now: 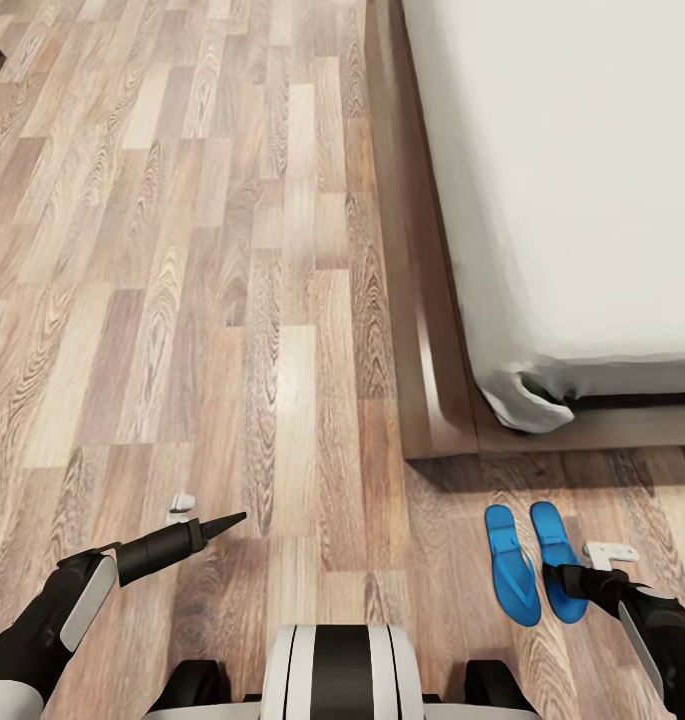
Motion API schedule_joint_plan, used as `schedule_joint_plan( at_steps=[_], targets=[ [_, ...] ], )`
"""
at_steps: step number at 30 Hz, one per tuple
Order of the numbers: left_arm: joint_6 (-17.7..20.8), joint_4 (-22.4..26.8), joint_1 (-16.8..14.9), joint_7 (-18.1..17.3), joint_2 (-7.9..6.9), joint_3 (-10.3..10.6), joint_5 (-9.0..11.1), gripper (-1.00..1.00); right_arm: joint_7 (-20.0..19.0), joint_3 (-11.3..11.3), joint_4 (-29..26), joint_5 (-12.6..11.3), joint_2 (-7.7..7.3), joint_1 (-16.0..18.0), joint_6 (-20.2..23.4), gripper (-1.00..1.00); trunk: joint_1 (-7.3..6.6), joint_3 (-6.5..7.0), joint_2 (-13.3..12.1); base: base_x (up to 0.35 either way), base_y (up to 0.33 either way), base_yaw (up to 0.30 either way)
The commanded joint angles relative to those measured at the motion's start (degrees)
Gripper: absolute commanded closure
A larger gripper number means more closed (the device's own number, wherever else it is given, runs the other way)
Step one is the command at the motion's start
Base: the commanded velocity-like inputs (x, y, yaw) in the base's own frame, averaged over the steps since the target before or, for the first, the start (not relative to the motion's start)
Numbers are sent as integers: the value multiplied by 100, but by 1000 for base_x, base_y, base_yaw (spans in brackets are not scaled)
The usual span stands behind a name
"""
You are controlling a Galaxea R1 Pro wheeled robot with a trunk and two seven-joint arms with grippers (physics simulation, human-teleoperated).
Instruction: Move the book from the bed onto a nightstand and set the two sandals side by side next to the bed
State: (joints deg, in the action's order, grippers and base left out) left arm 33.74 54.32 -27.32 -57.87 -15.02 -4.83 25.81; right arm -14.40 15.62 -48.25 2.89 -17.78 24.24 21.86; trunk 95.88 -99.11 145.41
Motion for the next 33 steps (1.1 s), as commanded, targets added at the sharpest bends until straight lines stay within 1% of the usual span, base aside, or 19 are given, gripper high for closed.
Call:
schedule_joint_plan(
  at_steps=[1,31,32,33],
  targets=[
    [44,-1,-1,-5,-1,0,29,-100,-43,19,-8,31,3,1,29,-100,-3,20,0,0,0,0],
    [41,-1,-1,2,-1,7,29,-100,-50,17,-40,26,-1,1,37,-100,-80,685,-40,0,0,0],
    [41,-1,-1,3,-1,7,29,-100,-62,16,-48,24,-10,1,37,-100,-83,707,-42,0,0,0],
    [40,-1,-1,5,-1,8,29,-100,-173,18,-53,19,-23,1,41,-100,-86,729,-43,0,0,0]
  ],
)
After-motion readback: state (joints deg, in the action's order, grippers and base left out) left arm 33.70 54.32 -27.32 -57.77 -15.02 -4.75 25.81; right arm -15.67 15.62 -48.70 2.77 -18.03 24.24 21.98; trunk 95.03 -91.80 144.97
